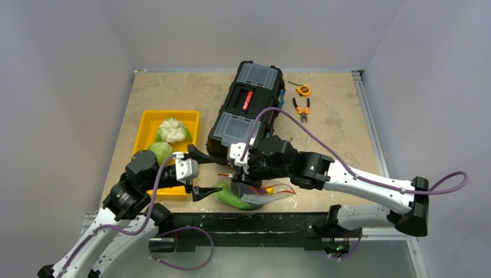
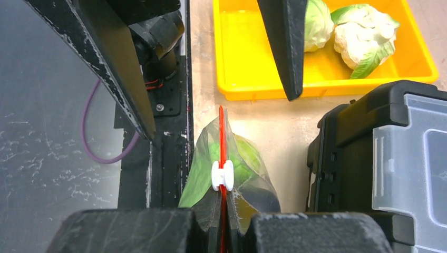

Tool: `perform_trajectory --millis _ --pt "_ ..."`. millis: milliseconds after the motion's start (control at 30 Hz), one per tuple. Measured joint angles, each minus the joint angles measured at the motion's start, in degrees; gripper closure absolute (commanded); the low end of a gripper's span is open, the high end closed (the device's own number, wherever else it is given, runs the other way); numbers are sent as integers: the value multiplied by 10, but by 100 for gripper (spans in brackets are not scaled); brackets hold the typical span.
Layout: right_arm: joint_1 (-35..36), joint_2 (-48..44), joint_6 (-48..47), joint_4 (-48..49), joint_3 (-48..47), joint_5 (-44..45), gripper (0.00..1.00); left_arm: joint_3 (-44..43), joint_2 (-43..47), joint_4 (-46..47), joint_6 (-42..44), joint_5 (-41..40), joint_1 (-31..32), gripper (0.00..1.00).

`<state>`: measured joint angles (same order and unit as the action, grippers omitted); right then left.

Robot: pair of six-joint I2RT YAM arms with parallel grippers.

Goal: Place the food in the zip-top bag and seal the zipper
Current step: Zip the zipper food storage bag at the center of the board.

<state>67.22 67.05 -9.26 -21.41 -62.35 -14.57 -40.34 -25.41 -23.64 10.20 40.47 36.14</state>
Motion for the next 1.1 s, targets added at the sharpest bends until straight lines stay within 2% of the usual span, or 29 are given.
perform_trajectory --millis 133,200,267,400,667,733,833,867,933,967,1100 --pt "0 9 -2 0 0 0 100 -5 -42 0 -1 13 -1 30" --pt "0 12 -3 0 -2 -2 100 -12 -65 -3 1 24 -1 40" --pt "0 14 -3 -1 -4 -2 100 -18 -80 -4 5 37 -1 54" --pt "0 14 -3 -1 -4 -2 100 -23 -93 -14 16 59 -2 69" --pt "0 14 -3 -5 -6 -2 100 -23 -97 -21 31 72 -5 90" --pt "0 18 -4 -10 -13 -2 100 -24 -101 -22 35 71 -5 98" --pt "0 26 -5 -15 -20 -1 100 -26 -107 -25 43 70 -6 100" --pt "0 28 -5 -16 -22 0 94 -26 -107 -27 44 68 -7 100" --pt "0 33 -4 -18 -26 1 72 -26 -105 -29 45 61 -8 100" --pt "0 36 -2 -18 -28 1 66 -26 -102 -30 45 57 -8 100" --pt "0 46 3 -15 -41 5 61 -26 -90 -30 42 43 -8 100"
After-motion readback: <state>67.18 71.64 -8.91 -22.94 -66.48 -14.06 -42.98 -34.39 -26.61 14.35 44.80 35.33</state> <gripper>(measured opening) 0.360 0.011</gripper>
